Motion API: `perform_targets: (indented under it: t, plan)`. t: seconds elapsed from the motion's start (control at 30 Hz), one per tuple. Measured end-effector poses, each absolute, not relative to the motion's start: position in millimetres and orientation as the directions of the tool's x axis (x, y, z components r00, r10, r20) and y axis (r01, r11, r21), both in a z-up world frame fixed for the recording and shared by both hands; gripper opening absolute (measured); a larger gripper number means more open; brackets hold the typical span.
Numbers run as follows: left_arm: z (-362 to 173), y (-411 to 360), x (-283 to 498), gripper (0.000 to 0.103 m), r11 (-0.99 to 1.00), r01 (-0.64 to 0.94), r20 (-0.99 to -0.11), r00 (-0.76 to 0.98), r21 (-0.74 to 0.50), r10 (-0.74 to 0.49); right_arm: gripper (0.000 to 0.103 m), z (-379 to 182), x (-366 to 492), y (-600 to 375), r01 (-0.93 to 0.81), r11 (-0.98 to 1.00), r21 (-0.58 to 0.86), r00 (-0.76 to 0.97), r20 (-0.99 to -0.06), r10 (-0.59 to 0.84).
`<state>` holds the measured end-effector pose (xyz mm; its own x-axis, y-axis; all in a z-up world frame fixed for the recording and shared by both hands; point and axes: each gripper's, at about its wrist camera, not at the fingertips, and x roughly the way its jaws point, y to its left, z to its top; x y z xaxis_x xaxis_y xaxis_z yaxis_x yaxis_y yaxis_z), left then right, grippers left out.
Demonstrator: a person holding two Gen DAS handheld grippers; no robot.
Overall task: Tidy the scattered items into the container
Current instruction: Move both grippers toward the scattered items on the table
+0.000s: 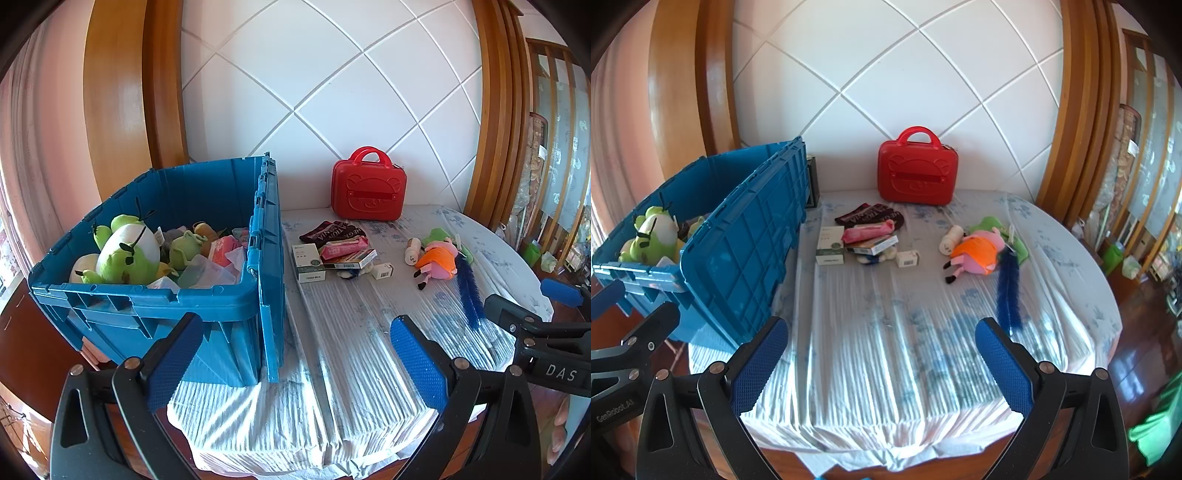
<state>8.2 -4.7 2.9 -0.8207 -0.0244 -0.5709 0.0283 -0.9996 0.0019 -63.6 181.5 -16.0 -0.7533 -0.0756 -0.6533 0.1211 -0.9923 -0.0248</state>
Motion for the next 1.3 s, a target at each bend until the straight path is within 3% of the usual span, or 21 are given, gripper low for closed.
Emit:
perform_targets:
  t: [1.3]
  plan:
    - [-2.3, 19.8, -1.9, 0.103, -0.999, 0.034, -0.571, -0.821, -0.002, -0.027, 0.103, -26.8, -77.6, 207.1, 0.132, -0.991, -0.004, -0.743, -0.662, -0.096]
